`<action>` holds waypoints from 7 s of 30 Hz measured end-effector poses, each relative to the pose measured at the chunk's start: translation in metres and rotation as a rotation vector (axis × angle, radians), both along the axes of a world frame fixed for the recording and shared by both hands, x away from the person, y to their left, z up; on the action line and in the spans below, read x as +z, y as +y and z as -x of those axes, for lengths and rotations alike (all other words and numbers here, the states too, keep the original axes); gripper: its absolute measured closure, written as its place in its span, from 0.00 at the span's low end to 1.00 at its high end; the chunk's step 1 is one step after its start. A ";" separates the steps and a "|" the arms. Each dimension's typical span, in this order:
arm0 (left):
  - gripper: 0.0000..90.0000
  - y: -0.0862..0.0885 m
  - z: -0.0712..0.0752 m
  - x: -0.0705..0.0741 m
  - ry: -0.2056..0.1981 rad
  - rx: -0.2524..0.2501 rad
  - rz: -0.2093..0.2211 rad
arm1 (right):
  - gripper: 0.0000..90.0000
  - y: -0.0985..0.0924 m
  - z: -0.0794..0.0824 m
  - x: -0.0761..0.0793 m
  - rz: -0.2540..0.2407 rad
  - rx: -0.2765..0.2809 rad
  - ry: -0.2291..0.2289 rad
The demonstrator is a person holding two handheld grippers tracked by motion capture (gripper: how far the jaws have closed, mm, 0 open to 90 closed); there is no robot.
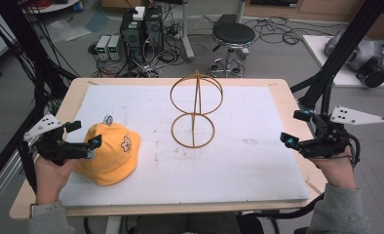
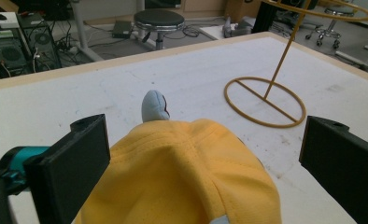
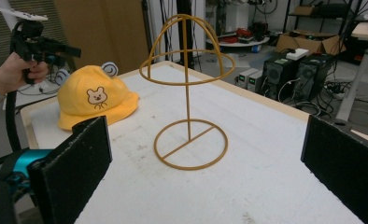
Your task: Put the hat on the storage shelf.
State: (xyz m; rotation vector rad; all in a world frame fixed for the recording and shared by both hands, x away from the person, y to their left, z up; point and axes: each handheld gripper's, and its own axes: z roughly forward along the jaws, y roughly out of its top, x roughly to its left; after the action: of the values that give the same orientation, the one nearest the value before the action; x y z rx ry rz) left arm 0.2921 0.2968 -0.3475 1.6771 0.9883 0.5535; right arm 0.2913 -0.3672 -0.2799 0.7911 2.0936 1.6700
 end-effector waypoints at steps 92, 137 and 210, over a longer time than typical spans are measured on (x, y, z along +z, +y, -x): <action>0.93 -0.003 -0.006 0.009 0.094 -0.062 0.046 | 0.01 0.004 0.000 -0.006 0.045 0.029 0.030; 0.93 -0.050 -0.018 0.111 0.021 -0.236 -0.024 | 0.01 0.003 -0.007 -0.013 0.042 0.049 0.060; 0.93 -0.182 -0.109 0.179 -0.021 -0.437 -0.013 | 0.01 -0.006 0.015 -0.016 0.045 0.066 0.069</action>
State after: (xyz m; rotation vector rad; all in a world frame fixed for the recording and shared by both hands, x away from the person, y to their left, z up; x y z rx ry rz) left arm 0.4014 0.1144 -0.1689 1.8245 0.5756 0.2857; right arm 0.2764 -0.3729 -0.2962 0.7835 2.2190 1.6445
